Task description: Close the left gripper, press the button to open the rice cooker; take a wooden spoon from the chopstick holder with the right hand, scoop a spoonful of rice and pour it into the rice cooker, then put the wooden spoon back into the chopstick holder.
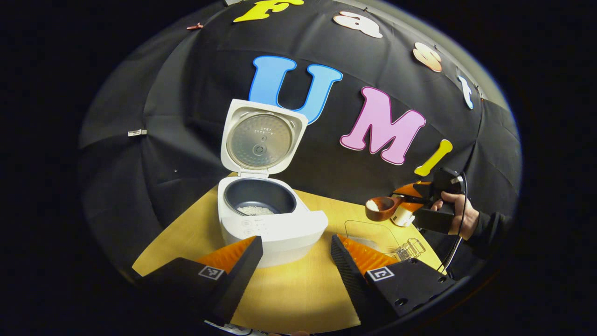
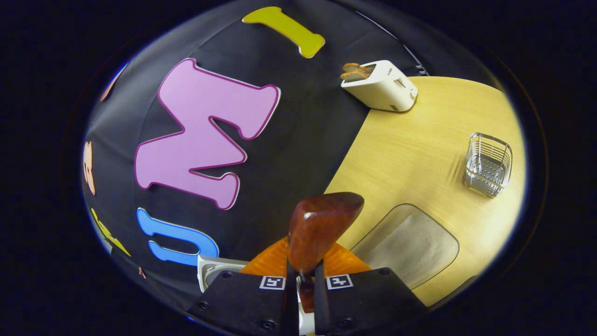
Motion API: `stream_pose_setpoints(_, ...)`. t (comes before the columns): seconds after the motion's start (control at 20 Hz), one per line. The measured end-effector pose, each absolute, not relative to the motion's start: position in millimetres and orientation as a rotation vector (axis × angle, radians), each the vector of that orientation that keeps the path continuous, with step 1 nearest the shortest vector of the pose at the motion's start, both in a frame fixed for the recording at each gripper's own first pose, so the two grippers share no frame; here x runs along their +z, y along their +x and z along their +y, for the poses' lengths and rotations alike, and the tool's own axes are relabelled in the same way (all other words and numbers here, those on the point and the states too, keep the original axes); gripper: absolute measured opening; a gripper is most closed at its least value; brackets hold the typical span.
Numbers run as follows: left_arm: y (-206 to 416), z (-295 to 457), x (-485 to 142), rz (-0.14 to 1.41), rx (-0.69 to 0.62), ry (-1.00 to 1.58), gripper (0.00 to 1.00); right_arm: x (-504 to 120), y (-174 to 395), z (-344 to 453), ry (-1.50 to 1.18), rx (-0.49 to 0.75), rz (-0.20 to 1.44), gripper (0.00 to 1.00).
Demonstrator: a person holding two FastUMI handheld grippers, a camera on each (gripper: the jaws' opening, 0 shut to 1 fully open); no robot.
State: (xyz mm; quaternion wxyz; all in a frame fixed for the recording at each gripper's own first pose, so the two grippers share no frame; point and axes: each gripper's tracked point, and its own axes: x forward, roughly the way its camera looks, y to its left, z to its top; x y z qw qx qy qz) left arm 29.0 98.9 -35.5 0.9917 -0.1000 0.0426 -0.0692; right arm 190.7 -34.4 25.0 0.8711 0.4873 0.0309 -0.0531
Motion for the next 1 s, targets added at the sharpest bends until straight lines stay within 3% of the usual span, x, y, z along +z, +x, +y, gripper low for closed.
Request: stream_pose_setpoints(1.0,33,189,-42,0.085,0.003,-0.313,0.95,55,275,184,0.723,0.167,0.141,0.17)
